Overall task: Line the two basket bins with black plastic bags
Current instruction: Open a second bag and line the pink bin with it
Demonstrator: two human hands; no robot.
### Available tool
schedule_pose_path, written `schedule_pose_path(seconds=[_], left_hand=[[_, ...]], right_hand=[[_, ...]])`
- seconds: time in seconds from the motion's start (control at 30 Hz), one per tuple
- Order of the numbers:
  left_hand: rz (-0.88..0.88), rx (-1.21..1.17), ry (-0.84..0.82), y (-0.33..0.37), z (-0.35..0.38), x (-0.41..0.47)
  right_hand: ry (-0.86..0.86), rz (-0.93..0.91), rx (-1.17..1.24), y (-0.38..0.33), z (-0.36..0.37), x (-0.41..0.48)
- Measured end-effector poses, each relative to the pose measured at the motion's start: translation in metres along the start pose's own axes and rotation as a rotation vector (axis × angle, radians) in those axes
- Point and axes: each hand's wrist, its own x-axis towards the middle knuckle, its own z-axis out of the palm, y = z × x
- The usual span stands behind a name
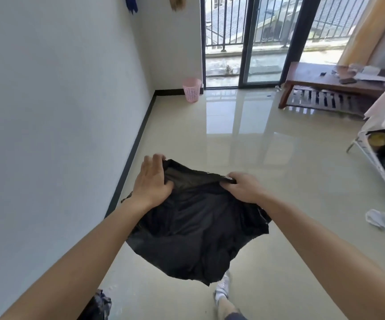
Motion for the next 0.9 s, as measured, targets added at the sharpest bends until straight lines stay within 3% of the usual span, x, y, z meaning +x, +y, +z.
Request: schedule_pose_path(seconds=[0.2, 0.33, 0.5, 0.67, 0.77, 0.9], left_hand=[[-0.100, -0.002, -0.034, -0.010, 0.045, 0.195], [-0.115, 0.027, 0.028, -0.040, 0.042, 0.306], [-0.220, -0.052, 0.091, -0.094, 0.073, 0.440], [-0.269, -0.159, 0.066, -0.151, 0.124, 0.607], [-0.242, -0.146, -0.001, -0.172, 0.138, 0.710], [-0.118, -0.048, -0.027, -0.183, 0.143, 0.857]], right_hand=[[-0.052, 0.094, 0.149, -0.013, -0.077, 0.201], [-0.027, 0.039, 0.134, -0.057, -0.125, 0.325], [-0.265, -0.131, -0.222, -0.080, -0.138, 0.471], [-0.259, -0.134, -0.631, -0.083, -0.150, 0.638], [-0.090, -0.120, -0.619, -0.092, -0.190, 0.730], [0.356, -0.194, -0.361, -0.108, -0.268, 0.839]])
